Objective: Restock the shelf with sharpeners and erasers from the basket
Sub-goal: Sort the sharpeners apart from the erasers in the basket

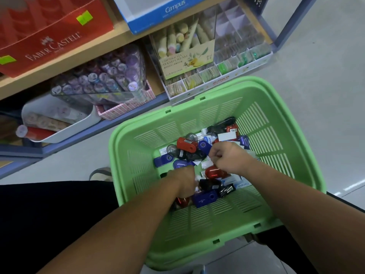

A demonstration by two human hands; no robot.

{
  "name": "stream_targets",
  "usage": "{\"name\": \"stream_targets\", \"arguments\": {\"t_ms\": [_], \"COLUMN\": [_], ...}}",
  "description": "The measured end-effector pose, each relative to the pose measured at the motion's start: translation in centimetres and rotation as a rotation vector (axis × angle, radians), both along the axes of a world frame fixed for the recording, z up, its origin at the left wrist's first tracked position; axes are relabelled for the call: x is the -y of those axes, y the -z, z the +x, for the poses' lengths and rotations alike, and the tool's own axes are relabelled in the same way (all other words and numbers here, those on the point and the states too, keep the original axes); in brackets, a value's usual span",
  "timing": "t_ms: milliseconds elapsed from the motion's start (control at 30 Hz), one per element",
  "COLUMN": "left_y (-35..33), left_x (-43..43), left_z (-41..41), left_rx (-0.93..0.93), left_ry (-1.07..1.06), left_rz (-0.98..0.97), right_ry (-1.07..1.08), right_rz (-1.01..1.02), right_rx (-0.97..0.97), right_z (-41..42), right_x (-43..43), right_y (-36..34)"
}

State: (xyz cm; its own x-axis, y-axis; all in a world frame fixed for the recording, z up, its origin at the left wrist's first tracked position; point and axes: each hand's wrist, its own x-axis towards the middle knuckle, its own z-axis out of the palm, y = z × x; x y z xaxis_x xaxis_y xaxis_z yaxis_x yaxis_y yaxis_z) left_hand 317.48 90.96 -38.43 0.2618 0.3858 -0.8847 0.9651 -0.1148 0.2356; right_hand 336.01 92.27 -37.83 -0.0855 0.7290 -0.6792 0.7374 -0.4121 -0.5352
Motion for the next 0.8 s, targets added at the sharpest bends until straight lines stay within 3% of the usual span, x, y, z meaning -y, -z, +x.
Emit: {"name": "stream_targets", "arguments": {"t_ms": [100,167,267,333,433,500,600,667,800], "left_y": [-1.6,-2.3,-3.5,-3.2,-1.1,0.1,0.0,-0.3,-0.7], "left_x": [-2.2,-3.3,-3.6,-3.0,-2.0,-0.9,-0.1,-0.6,-2.0], "left_z": [-0.8,-0.9,0.9,1.8,-0.2,-2.2,-2.4,-1.7,-2.6], "left_rx": [-0.008,0.089,0.372,0.478,0.267,0.087,-0.011,-0.08,-0.16], "left_ry": [-0.051,-0.185,-0.496,-0.595,-0.258,0.037,0.368,0.532,0.673], "left_rz": [0.109,0.16,0.023,-0.065,0.061,0.055,0.07,0.105,0.071], "right_ry": [0.078,0.106,0.144,0.137,-0.086,-0.308,-0.516,-0.621,-0.545], "right_rz": [0.016,0.057,0.28,0.466,0.587,0.374,-0.044,-0.146,-0.153], "right_rx": [-0.081,-0.083,0.065,0.176,0.251,0.177,0.072,0.087,0.104], "right_z": [-0.2,-0.2,0.3,0.5,0.0,-1.6,-4.2,-5.0,-4.4], "right_x": [-0.4,-0.7,-1.2,-1.5,-1.3,-0.7,0.8,1.7,1.7], "right_y": [-1.0,-1.6,-2.4,-3.2,-4.2,-4.1,-2.7,-1.4,0.2]}}
